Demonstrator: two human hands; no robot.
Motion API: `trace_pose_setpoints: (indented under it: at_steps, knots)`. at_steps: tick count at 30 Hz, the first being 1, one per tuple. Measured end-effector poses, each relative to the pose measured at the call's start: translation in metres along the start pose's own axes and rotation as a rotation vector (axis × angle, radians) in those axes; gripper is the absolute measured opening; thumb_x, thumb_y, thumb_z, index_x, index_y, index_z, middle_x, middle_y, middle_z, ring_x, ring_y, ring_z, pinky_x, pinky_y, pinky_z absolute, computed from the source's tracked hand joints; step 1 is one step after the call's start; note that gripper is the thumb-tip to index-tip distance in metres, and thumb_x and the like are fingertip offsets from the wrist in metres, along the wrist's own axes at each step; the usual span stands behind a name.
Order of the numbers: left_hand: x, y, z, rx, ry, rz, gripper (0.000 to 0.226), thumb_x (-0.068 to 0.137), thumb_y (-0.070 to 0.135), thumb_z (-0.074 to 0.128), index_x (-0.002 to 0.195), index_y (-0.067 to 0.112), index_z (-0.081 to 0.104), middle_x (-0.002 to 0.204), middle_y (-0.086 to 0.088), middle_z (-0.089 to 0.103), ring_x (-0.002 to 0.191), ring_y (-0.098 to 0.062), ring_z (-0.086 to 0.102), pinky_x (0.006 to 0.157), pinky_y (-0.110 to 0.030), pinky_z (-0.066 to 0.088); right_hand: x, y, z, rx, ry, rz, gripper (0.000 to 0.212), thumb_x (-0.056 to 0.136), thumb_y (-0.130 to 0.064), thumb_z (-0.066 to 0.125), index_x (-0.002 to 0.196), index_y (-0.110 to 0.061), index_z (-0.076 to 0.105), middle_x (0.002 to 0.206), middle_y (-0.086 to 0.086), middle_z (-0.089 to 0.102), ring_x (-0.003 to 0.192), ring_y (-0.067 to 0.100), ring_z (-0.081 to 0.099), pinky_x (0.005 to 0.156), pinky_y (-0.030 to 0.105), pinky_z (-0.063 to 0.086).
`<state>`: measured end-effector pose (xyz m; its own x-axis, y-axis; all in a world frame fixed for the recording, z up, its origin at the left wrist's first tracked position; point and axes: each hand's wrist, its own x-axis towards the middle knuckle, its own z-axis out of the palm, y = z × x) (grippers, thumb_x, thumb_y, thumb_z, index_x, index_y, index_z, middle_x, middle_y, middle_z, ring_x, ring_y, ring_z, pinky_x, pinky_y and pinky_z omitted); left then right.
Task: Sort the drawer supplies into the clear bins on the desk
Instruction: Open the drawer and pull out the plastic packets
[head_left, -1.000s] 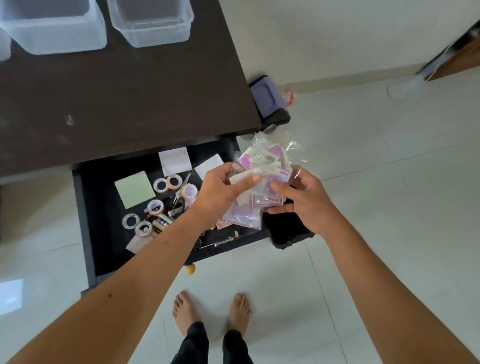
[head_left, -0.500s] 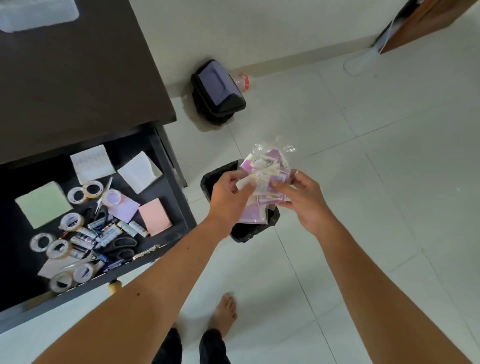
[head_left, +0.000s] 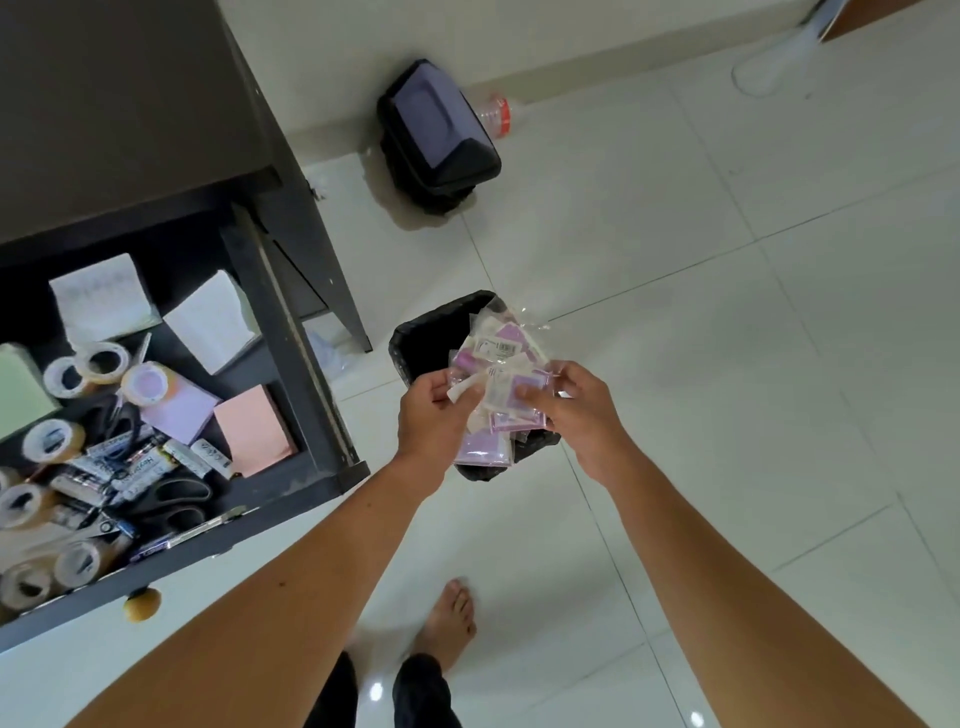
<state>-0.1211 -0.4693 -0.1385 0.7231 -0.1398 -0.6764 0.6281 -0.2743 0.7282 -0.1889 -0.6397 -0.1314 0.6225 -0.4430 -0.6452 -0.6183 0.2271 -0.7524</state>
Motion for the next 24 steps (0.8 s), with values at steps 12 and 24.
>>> trace_pose_setpoints:
  at_steps: [12,24]
  knots:
    - [0.015,-0.013,0.003,0.028,0.115,-0.01,0.075,0.093,0.035,0.079,0.156,0.017,0.042,0.158,-0.002,0.05,0.144,-0.018,0.049,0.113,-0.031,0.041,0.024,0.014,-0.005,-0.032,0.058,-0.011,0.051,0.082,-0.016,0.09,0.122,-0.027,0.059,0.109,-0.027,0.059,0.108,0.013,0.068,0.092,0.03,0.051]
    - [-0.009,0.01,0.004,-0.074,-0.01,0.053,0.065,0.093,0.028,0.08,0.15,0.019,0.05,0.141,-0.001,0.064,0.131,-0.016,0.061,0.107,-0.031,0.049,-0.01,-0.011,-0.015,-0.033,0.061,-0.064,0.036,0.086,-0.016,0.087,0.118,-0.023,0.073,0.117,-0.012,0.075,0.107,0.013,0.075,0.066,0.011,0.053]
